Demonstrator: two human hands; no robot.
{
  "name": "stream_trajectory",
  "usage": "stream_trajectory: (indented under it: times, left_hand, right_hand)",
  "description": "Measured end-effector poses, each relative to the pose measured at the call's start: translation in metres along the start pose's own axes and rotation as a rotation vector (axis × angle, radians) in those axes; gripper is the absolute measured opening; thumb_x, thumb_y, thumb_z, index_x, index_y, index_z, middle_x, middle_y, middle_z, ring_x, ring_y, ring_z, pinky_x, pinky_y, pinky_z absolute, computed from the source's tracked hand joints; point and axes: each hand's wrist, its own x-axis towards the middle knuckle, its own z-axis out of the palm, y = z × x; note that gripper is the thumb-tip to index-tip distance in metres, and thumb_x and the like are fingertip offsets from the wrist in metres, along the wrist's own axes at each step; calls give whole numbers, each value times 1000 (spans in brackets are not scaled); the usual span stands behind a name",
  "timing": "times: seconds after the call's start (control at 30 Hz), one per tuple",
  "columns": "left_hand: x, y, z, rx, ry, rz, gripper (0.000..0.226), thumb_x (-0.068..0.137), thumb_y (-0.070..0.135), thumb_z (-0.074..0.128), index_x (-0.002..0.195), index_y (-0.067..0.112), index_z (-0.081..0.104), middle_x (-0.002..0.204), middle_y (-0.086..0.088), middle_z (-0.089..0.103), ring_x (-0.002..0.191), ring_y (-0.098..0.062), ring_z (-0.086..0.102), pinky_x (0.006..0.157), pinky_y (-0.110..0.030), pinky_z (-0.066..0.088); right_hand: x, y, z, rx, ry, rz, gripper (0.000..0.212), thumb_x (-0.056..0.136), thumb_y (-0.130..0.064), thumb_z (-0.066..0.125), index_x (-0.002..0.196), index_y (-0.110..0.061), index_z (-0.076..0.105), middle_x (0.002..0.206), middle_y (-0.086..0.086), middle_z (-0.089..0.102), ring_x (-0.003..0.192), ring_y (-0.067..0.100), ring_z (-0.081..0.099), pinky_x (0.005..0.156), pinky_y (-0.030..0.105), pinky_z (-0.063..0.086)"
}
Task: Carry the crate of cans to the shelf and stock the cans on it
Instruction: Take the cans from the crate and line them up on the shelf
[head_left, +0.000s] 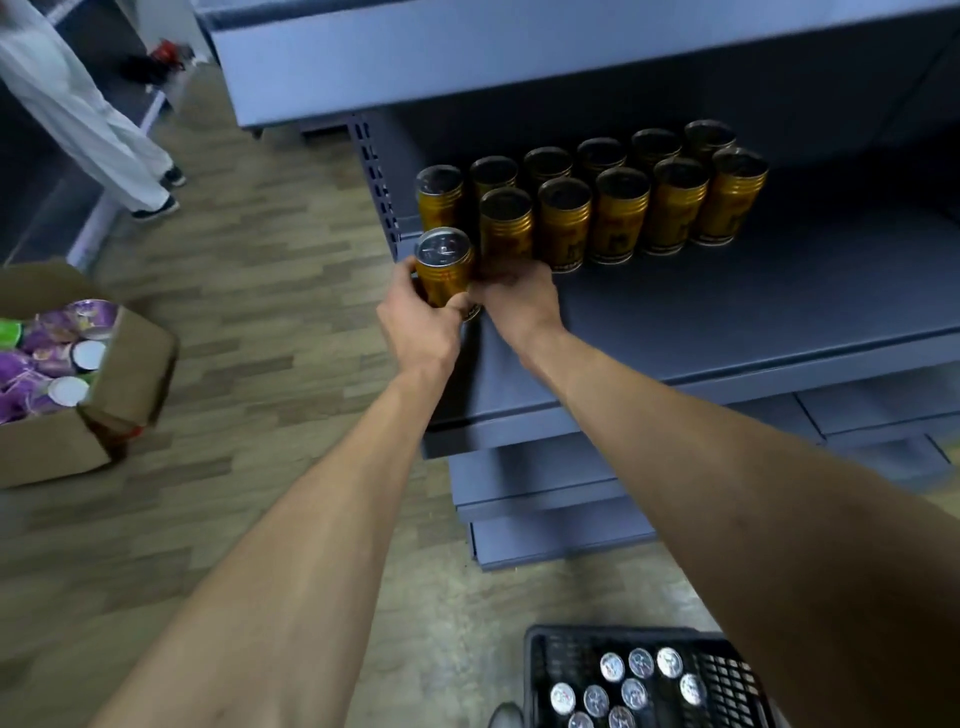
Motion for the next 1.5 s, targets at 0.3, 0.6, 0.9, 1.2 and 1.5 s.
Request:
stream_trajectory:
  times: [0.3,0.6,0.9,1.2,1.5]
  left_hand:
    - [45,3,19,-9,-43,-35,56,75,12,80,126,19,57,104,4,66,98,-13,63,96,-27,49]
    - [41,-9,33,-18,-20,48,45,79,17,70,121,24,57,105,7,67,101,-16,63,97,-35,50]
    - [47,-7,30,30,-123,109,44,81,14,66,122,22,53,105,5,64,101,-19,60,96,-39,49]
    - [46,-7,28,37,-126,125,52,84,11,63,133,21,47,112,2,62,106,-19,57,96,-31,44]
    - [37,-11,30,-208,124,0,71,72,-6,46,142,9,47,128,-10,61,117,-15,56,94,-5,42]
  right_hand:
    - [16,23,5,80,77,89,23,67,-15,58,62,-32,73,77,6,74,89,33,70,84,50,58]
    - [10,18,-17,549,-15,212,18,86,9,57,92,-5,65,103,26,70,97,33,71,84,30,59]
    - [16,20,-26,706,-20,255,27,90,9,50,114,3,59,112,28,69,104,32,70,75,20,58]
    - [17,15,-24,729,-24,269,30,91,9,51,120,9,57,112,27,68,99,30,71,75,20,58]
    - [17,15,-24,800,25,311,43,93,13,24,125,-1,49,120,38,59,114,46,61,74,29,56]
